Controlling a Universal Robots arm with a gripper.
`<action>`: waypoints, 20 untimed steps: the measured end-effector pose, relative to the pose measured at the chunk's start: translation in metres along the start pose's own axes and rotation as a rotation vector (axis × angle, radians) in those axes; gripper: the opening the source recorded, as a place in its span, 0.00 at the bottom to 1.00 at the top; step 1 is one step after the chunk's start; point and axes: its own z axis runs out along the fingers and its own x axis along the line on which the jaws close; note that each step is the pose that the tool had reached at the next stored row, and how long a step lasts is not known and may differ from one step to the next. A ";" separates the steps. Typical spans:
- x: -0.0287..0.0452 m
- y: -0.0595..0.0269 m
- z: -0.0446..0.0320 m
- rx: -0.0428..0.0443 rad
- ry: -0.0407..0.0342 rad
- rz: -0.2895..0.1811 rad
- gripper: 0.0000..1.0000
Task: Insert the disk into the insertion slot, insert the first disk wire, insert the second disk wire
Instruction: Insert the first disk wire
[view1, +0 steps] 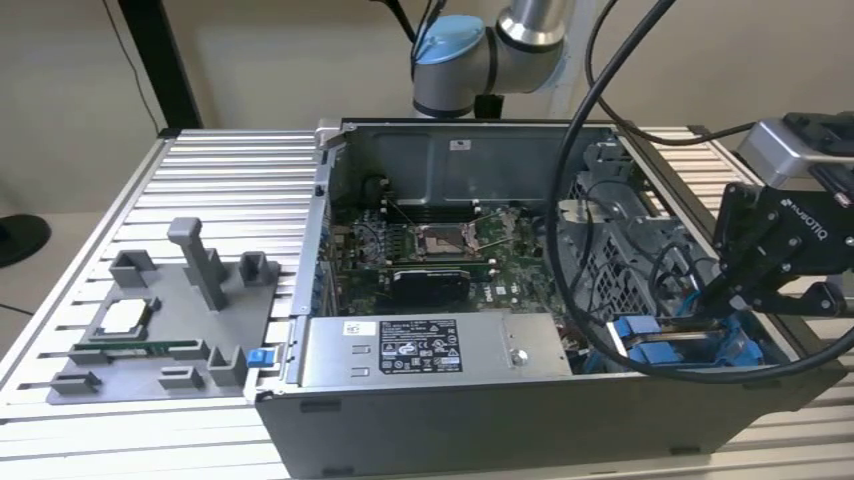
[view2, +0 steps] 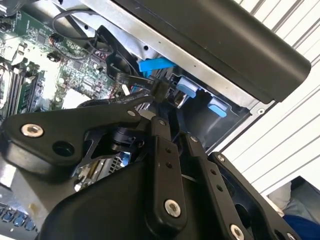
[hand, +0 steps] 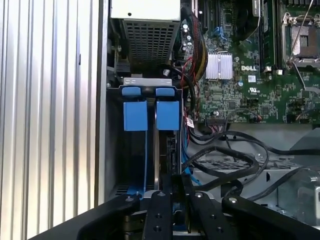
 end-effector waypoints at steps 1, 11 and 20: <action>0.0000 0.0006 0.0006 0.0032 -0.0001 0.000 0.00; 0.0001 0.0040 0.0042 0.0171 0.0032 -0.029 0.00; 0.0000 0.0046 0.0068 0.0219 0.0041 -0.042 0.00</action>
